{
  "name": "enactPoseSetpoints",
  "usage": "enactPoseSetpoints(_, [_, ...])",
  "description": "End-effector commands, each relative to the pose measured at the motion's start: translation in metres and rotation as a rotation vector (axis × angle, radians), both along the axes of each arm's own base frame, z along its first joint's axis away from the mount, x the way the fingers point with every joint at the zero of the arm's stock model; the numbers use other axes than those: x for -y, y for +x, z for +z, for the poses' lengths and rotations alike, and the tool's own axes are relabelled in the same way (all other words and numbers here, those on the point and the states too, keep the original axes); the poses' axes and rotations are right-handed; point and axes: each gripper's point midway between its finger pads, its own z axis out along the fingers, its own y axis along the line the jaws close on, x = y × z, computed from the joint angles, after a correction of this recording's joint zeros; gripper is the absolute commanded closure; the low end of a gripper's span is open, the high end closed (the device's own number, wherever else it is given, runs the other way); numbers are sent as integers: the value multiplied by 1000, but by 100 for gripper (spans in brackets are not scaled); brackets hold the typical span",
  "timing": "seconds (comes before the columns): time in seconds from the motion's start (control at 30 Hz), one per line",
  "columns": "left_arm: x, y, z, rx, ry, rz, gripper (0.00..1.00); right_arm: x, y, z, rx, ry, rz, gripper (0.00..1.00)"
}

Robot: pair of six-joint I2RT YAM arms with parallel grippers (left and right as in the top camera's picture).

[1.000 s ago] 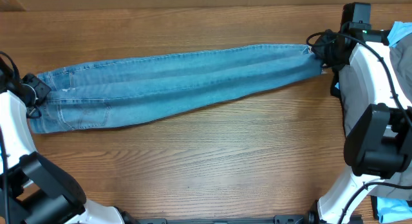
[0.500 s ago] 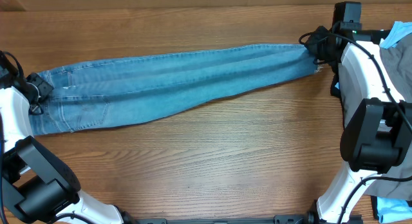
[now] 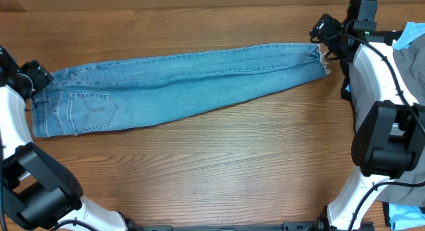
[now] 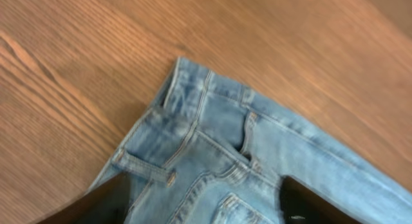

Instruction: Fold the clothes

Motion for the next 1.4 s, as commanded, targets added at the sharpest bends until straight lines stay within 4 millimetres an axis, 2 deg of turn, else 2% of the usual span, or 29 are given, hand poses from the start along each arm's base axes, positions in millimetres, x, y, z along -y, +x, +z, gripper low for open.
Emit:
enactPoseSetpoints(0.0, [2, 16, 68, 93, 3, -26, 0, -13, 15, 30, 88, -21, 156, 0])
enactPoseSetpoints(0.1, [13, 10, 98, 109, -70, 21, 0, -19, 13, 54, 91, -63, 246, 0])
enactPoseSetpoints(0.2, [22, -3, 94, 68, -161, 100, 0, -25, -1, 75, 40, -117, 318, 0])
enactPoseSetpoints(0.27, [23, -8, 87, 38, -173, 114, 0, -27, -16, 81, -23, -97, 321, 0])
enactPoseSetpoints(0.43, [23, -10, 78, 16, -178, 120, 0, -29, -44, 66, -156, -50, 310, 0])
enactPoseSetpoints(0.63, [23, -10, 78, 16, -178, 120, 0, -34, -61, 59, -228, -1, 304, 0])
enactPoseSetpoints(0.8, [23, -10, 78, 16, -178, 120, 0, -35, -72, 54, -266, -37, 380, 0])
enactPoseSetpoints(0.93, [23, -10, 78, 16, -178, 120, 0, -18, -83, 48, -337, -113, 338, 0])
enactPoseSetpoints(1.0, [23, -10, 78, 16, -178, 120, 0, -16, -86, 46, -352, -129, 346, 0])
enactPoseSetpoints(1.13, [23, -10, 78, 16, -178, 120, 0, -38, -84, 50, -286, -151, 583, 0])
enactPoseSetpoints(1.23, [23, -10, 78, 16, -178, 120, 0, -45, -84, 50, -263, -187, 684, 0])
enactPoseSetpoints(1.37, [23, -10, 78, 16, -178, 120, 0, -78, -82, 56, -153, -237, 959, 8])
